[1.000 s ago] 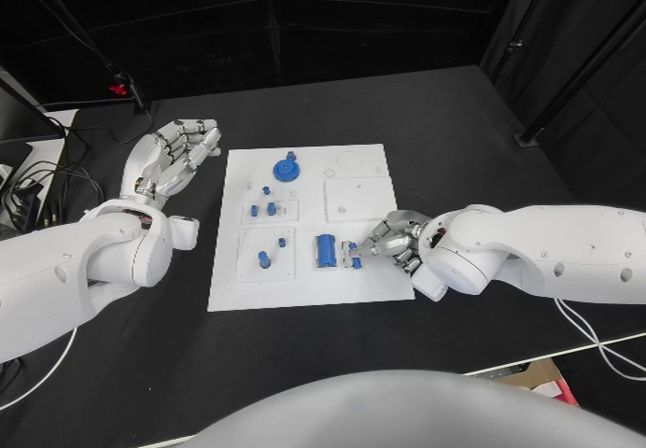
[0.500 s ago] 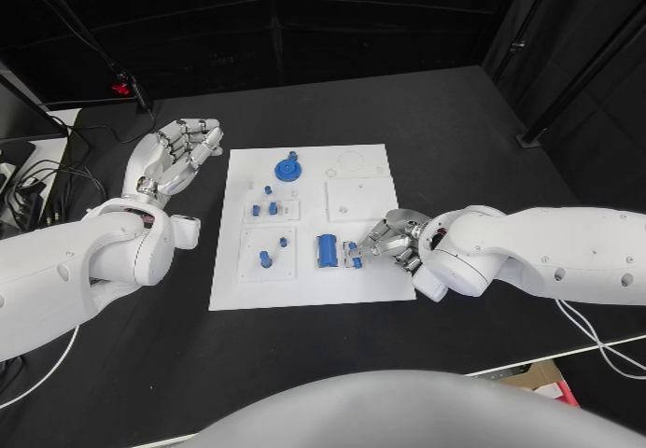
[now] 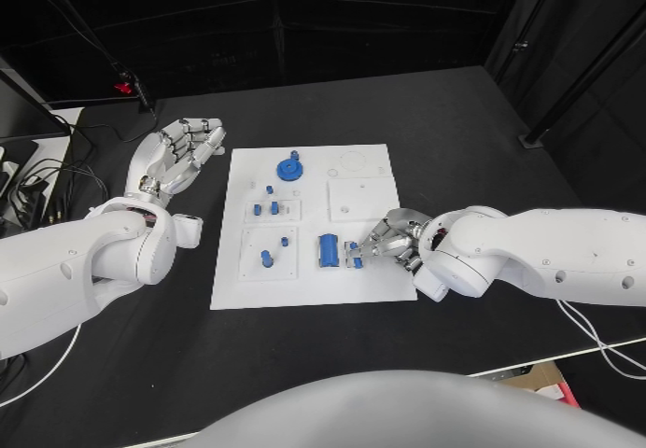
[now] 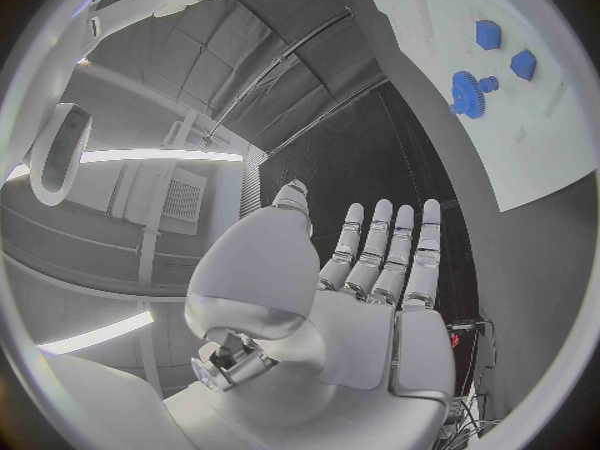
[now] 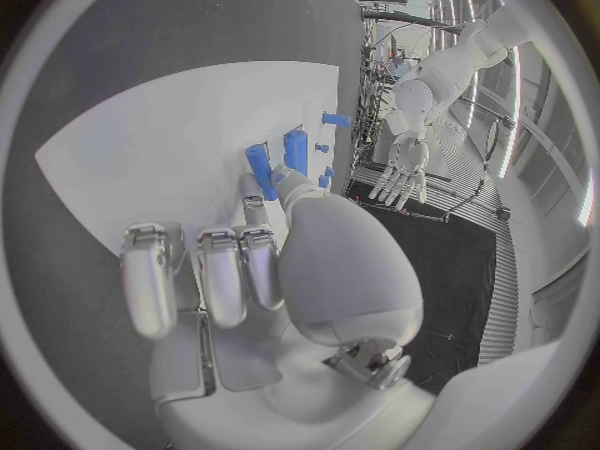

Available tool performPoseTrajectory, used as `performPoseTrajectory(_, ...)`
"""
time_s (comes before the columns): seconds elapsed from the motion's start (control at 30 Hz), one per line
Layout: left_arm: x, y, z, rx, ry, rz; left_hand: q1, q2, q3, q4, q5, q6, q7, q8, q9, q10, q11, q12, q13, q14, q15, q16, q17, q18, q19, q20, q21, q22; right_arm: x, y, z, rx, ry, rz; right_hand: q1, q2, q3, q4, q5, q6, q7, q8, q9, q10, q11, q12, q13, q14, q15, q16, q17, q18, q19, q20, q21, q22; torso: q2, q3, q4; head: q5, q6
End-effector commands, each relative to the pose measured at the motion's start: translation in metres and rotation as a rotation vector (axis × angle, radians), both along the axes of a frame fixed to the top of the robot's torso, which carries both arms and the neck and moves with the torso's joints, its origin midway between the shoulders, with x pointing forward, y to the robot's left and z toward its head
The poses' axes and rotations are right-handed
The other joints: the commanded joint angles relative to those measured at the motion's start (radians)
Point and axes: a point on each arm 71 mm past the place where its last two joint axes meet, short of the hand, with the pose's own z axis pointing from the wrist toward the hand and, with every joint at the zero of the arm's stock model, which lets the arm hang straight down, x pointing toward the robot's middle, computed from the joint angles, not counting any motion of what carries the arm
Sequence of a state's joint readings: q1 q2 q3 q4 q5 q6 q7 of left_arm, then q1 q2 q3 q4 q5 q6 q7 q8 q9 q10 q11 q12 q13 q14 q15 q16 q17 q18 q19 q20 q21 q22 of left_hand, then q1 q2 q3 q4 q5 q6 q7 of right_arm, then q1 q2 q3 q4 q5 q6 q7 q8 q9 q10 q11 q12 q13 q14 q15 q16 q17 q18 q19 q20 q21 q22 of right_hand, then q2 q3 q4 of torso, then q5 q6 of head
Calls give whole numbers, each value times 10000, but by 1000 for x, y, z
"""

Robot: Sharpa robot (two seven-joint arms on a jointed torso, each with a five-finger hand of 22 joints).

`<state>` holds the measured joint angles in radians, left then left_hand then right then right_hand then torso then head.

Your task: Assemble the parts on the task board

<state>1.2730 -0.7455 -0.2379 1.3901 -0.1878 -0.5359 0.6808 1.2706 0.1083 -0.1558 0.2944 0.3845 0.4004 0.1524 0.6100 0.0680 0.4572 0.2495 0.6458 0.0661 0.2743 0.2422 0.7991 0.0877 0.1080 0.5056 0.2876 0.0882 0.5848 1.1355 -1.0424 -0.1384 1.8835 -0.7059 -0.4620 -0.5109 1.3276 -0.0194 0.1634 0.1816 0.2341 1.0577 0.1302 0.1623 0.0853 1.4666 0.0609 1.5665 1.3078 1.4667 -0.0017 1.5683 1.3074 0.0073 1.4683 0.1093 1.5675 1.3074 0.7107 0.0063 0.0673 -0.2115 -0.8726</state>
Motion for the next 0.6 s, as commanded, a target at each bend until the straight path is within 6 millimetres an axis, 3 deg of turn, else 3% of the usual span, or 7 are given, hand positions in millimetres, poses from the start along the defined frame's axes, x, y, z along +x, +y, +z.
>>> performPoseTrajectory(0.03, 0, -2, 3, -94, -229, -147, -10, 102, -60, -24, 49, -72, 1354, 62, -14, -14, -23, 60, -14, 65, -8, 61, -10, 8, 62, 21, 70, -1, 0, 2, 0, -78, 50, 171, -57, -50, -106, 9, -62, 66, 23, -66, -15, 1042, 55, 43, 2630, 1041, 69, 25, 2634, -73, 1025, 65, 33, 2634, -8, -5, 7, -2, 0)
performPoseTrajectory(0.6, 0, -2, 3, -88, -215, -137, -3, 111, -66, -25, 52, -81, 1354, 64, -15, -12, -23, 69, -14, 72, -9, 71, -25, 8, 62, 21, 74, -2, 0, 4, -1, -140, 62, 280, -107, -241, -500, 62, -125, -29, 88, -217, -50, 1042, 107, 43, 2630, 1041, 82, 25, 2634, -73, 1025, 72, 33, 2634, -4, -1, 5, 69, 0)
